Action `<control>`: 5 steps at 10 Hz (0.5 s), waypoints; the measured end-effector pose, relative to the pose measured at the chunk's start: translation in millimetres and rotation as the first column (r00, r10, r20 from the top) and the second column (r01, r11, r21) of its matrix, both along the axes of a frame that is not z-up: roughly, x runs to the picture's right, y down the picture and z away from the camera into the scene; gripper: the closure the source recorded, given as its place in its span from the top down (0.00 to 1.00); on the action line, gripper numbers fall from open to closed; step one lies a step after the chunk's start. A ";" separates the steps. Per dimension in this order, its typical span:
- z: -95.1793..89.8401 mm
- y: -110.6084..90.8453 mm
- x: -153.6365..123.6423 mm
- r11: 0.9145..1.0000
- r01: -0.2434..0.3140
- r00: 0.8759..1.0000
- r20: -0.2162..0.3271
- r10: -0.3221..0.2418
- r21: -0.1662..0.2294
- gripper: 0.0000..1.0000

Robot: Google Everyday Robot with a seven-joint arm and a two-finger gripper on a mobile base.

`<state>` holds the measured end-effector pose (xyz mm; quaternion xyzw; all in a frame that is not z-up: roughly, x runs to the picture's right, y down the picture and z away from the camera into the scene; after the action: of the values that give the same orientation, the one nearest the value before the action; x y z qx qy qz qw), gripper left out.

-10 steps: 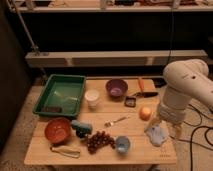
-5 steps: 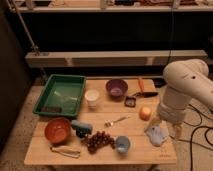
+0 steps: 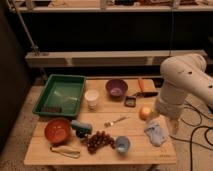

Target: Place brush in plastic cup

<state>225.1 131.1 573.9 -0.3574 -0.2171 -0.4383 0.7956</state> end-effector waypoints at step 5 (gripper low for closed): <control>22.8 -44.6 -4.9 0.990 -0.086 0.996 -0.024 0.089 0.114 0.64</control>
<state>220.2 86.5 596.7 -0.3082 -0.1959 -0.4095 0.8360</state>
